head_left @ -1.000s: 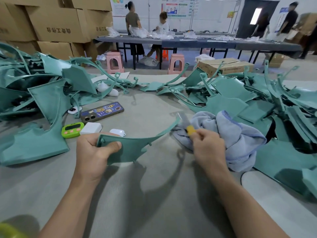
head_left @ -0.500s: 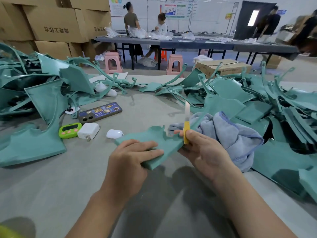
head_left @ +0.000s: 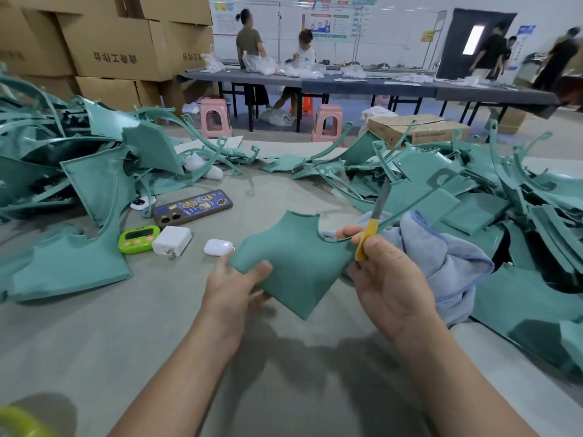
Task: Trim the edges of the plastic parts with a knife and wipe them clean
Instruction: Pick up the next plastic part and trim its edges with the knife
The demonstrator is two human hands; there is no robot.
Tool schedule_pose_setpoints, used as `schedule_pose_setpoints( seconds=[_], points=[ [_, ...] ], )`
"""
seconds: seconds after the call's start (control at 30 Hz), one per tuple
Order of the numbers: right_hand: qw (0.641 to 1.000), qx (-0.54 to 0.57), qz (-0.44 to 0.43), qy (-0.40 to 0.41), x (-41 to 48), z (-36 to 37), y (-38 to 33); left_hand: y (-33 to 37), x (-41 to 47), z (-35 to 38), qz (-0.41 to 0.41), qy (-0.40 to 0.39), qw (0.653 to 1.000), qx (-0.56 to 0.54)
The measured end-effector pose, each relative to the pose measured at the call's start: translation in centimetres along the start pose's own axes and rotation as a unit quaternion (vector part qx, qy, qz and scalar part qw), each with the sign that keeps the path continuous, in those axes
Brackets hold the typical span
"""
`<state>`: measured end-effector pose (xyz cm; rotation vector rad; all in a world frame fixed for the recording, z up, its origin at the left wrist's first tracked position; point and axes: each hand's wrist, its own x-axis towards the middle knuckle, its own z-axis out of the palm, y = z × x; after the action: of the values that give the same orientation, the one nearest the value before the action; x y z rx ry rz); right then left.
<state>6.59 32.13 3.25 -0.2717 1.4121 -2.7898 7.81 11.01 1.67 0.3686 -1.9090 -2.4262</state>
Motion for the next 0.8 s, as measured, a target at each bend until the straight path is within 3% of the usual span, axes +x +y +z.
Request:
schedule_pose_setpoints(
  seconds=[0.07, 0.13, 0.2, 0.27, 0.33, 0.4, 0.53, 0.63, 0.73, 0.8],
  points=[
    [0.999, 0.041, 0.013, 0.021, -0.1, 0.4, 0.1, 0.4, -0.2, -0.1, -0.079, -0.099, 0.982, -0.142],
    [0.995, 0.068, 0.044, 0.056, 0.0, 0.6, 0.4, 0.4, -0.5, -0.2, -0.082, -0.146, 0.972, -0.166],
    [0.992, 0.004, 0.079, 0.099, 0.0, 0.7, 0.7, 0.0, -0.2, 0.0, -0.048, -0.109, 0.983, -0.138],
    [0.975, -0.122, 0.089, 0.164, -0.1, 0.5, 0.7, 0.0, 0.3, -0.2, 0.021, 0.001, 0.996, -0.087],
    [0.941, -0.268, 0.06, 0.2, -0.2, 0.3, 0.5, 0.3, 0.7, -0.6, 0.109, 0.086, 0.99, -0.033],
    [0.901, -0.39, 0.001, 0.19, -0.4, 0.3, 0.3, 0.6, 0.6, -0.9, 0.165, 0.106, 0.981, 0.003],
    [0.751, -0.645, -0.066, 0.126, -0.9, 1.0, 1.2, 0.3, 0.1, -0.6, 0.201, 0.106, 0.973, 0.047],
    [0.71, -0.692, -0.045, 0.119, -0.4, 0.9, 1.9, 0.3, 0.1, -0.4, 0.198, 0.103, 0.975, 0.025],
    [0.659, -0.712, -0.028, 0.241, 0.8, -0.6, 0.4, 0.5, 0.3, -0.6, 0.19, 0.114, 0.975, 0.006],
    [0.645, -0.701, -0.05, 0.299, 0.8, -1.5, -0.6, 0.4, 0.2, -0.6, 0.183, 0.118, 0.976, 0.03]
  ],
)
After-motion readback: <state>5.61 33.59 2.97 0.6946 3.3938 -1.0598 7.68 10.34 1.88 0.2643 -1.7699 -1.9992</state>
